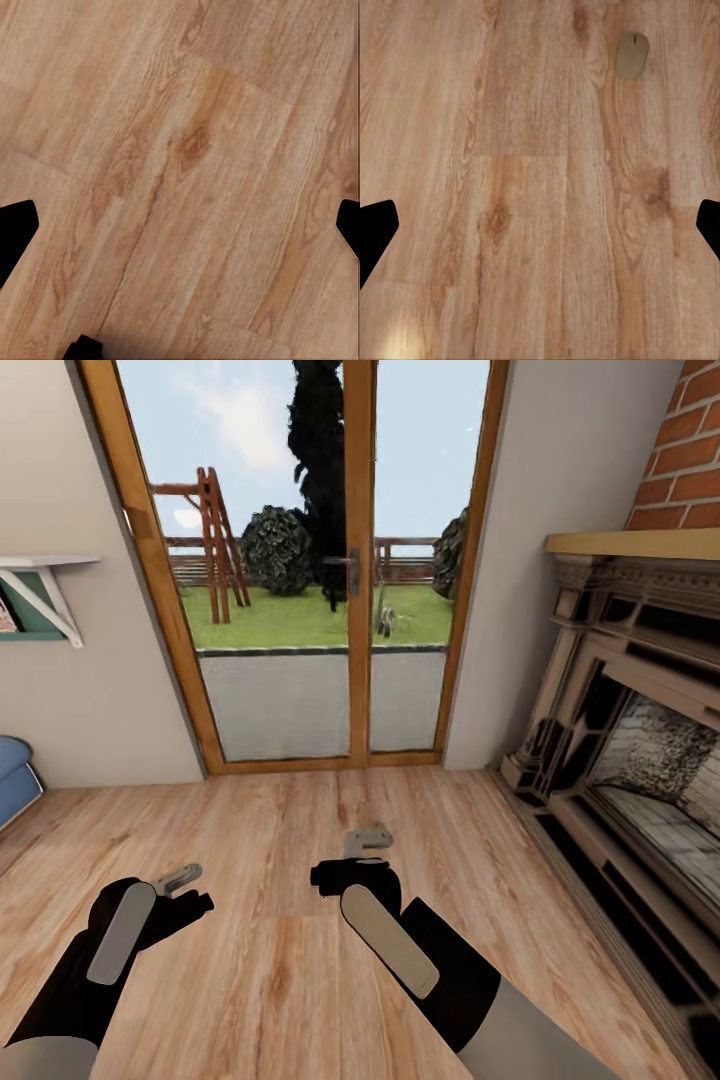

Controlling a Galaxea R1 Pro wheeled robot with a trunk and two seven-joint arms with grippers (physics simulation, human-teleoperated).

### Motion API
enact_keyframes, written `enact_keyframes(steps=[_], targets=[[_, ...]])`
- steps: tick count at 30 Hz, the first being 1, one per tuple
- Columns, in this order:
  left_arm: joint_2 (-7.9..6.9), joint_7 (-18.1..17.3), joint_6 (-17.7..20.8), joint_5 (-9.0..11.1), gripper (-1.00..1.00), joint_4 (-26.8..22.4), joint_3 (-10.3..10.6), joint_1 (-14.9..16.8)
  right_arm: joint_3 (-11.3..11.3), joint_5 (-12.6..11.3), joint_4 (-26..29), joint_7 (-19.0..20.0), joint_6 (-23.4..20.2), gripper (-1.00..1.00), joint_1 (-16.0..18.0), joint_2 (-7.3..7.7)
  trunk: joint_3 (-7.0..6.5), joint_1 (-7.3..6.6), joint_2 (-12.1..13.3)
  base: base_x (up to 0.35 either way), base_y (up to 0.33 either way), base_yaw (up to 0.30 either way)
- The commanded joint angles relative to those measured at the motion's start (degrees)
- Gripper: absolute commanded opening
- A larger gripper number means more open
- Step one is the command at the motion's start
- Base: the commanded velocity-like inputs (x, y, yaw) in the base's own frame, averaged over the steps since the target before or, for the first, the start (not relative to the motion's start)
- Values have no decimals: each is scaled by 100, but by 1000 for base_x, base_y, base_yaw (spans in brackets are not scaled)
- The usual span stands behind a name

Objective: Place each of the two pumpkins and all three candles from the living room inside a cabinet in the living room (use any cabinet), then make sure every cabinet is closed, and position the cauldron so it is next to a table in the living room.

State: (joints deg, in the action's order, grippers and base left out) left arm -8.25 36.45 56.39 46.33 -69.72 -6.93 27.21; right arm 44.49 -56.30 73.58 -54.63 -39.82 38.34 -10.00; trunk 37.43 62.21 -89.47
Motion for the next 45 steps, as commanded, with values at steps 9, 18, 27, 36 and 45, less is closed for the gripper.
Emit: enact_keyframes(steps=[9, 18, 27, 36, 45], targets=[[-1, 55, 13, 60, 100, -14, -1, 2, -469, -67, -442, -148, -32, 100, 7, 0, 6, 3, -3, 284, 2, 0], [-1, 55, 21, 57, 100, -12, -1, 4, -920, -65, -842, -177, -30, 100, 7, 0, 6, 3, -3, 274, 0, 0], [1, 55, 23, 62, 100, -1, 8, 4, -1165, -66, -1011, -148, -19, 100, 7, 0, 6, 3, -3, 268, 0, 0], [15, 24, 30, 97, 100, 17, 48, 3, -1261, -74, -1622, -53, 143, 100, 7, 0, 6, 3, -3, 266, 0, 0], [-29, -741, 35, 52, 100, 301, 62, 4, -1268, -50, -1687, -47, 204, 100, 7, 0, 6, 3, -3, 266, 0, 0]])
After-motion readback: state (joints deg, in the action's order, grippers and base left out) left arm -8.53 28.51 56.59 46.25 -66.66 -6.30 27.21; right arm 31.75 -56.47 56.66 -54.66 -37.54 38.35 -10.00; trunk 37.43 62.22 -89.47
